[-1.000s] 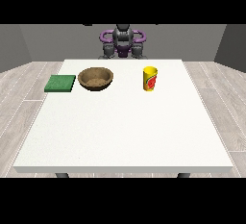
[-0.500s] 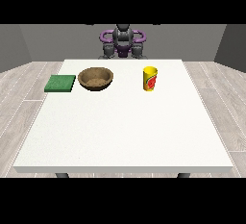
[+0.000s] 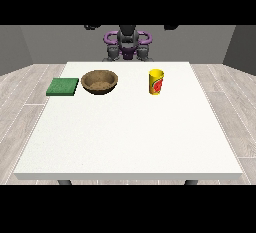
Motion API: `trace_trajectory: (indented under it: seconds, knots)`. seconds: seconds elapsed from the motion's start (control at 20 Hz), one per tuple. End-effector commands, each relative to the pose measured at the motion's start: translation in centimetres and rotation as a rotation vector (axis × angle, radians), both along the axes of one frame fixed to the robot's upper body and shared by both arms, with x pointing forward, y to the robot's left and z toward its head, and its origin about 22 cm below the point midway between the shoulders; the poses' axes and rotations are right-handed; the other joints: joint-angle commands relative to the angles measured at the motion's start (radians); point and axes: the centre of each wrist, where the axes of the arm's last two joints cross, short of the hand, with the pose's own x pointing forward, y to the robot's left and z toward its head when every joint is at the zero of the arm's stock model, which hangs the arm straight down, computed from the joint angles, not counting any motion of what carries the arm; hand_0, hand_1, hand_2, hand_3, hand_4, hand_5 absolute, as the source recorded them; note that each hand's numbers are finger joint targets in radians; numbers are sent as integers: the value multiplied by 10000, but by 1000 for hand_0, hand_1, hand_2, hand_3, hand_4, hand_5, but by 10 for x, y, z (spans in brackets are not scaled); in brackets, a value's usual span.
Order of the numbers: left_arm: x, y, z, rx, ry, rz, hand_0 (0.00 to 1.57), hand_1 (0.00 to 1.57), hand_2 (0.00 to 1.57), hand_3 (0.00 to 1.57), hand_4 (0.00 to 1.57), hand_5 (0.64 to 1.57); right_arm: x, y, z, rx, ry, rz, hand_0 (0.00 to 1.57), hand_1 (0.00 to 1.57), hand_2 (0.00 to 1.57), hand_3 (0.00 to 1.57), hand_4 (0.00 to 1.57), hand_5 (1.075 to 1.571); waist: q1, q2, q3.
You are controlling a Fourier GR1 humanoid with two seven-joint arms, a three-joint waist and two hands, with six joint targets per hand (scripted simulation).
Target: Pick the cup and pour the ball into the bowl, then pick the bowl and place it on the pad
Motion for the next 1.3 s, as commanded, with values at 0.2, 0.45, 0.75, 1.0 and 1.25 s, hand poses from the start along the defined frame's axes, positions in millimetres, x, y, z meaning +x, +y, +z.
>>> trace_trajectory:
  seconds: [0.2,0.45,0.75,1.0,1.25]
  knots:
    - [28,28,-16,1319,-1517,1113,0,0,0,0,0,1443,6,-24,34,66,-1483,700,0,0,0,0,0,1568,-839,1706,-2]
    - [27,51,-74,848,-1193,1483,0,0,0,0,0,1417,0,-36,49,95,-1923,646,0,0,0,0,0,1569,-910,2229,-7]
    - [26,66,-126,755,-797,1113,0,0,0,0,0,1407,-4,-41,45,361,-1486,115,0,0,0,0,0,1568,-618,1836,-7]
    - [31,71,-150,655,-275,1685,0,0,0,0,0,1437,-11,-71,38,156,-1170,428,0,0,0,0,0,1568,-1095,1603,-2]
    - [39,62,-165,566,-287,1742,0,0,0,0,0,1432,-10,-88,42,241,-1647,452,0,0,0,0,0,1567,-1217,1872,-2]
